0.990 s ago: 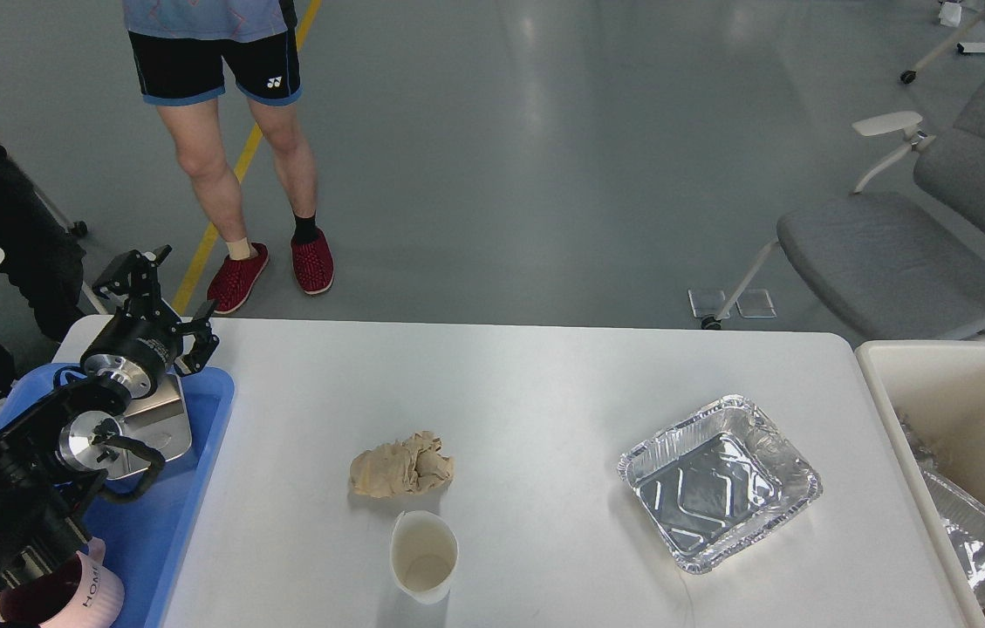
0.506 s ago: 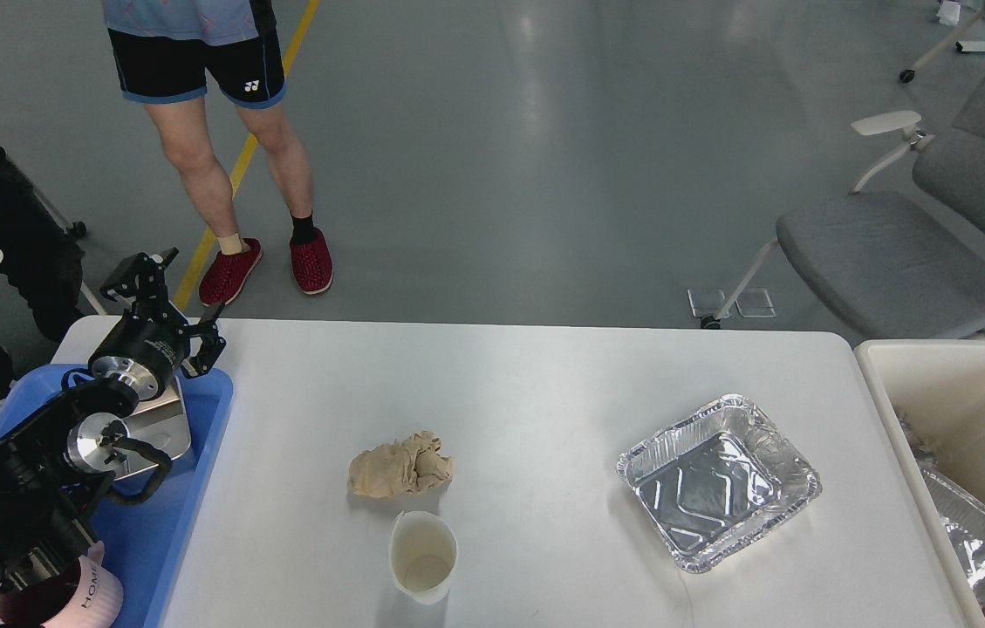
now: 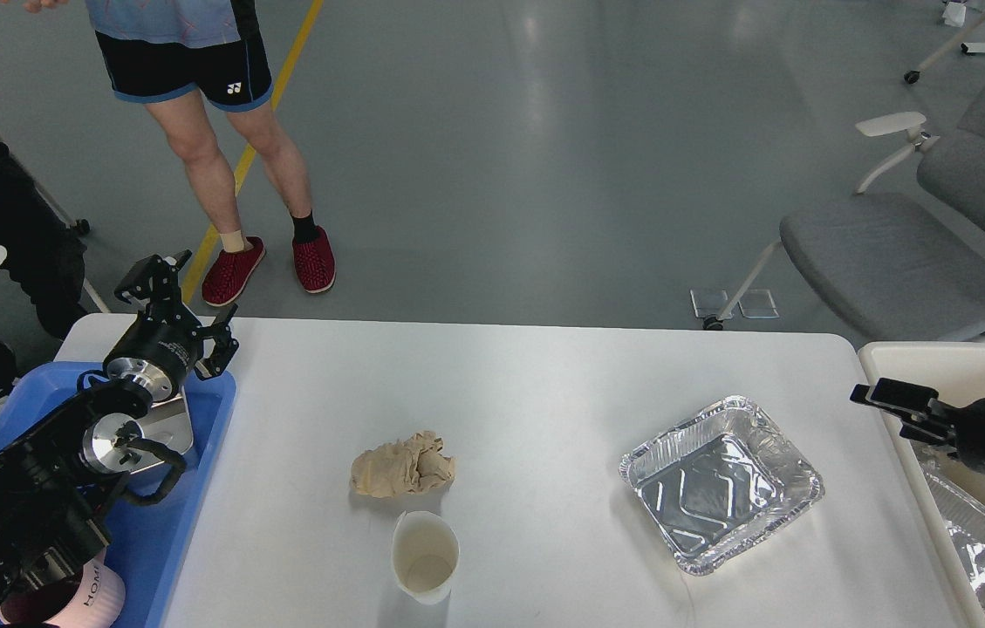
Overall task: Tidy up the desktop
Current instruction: 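Reach the right gripper to the foil tray's near edge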
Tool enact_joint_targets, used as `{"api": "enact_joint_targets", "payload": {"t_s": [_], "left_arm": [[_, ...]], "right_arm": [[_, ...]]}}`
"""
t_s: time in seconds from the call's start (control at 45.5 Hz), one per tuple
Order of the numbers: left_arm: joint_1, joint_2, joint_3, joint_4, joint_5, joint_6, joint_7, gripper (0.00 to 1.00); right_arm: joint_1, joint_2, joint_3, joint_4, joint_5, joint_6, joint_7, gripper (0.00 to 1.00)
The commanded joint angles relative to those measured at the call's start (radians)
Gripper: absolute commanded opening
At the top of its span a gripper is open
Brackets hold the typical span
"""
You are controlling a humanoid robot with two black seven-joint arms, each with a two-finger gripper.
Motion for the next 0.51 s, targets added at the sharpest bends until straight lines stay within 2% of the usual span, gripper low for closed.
{"api": "enact_joint_targets", "payload": {"t_s": [0.0, 0.22, 0.484], "left_arm": [[-0.001, -0.006, 0.000, 0.000, 0.001, 0.001, -0.001, 0.91], [0.001, -0.008, 0.000, 0.000, 0.000, 0.001, -0.006, 0.91], [0.001, -0.008, 0.000, 0.000, 0.002, 0.002, -0.014, 0.91]], "right_arm": [[-0.002, 0.060, -0.015, -0.004, -0.035, -0.024, 0.002, 1.00], [0.007, 0.165, -0.081, -0.085, -0.078, -0.133, 0.002, 1.00], [0.014, 0.240, -0.143, -0.128, -0.107, -0.216, 0.002, 1.00]]}}
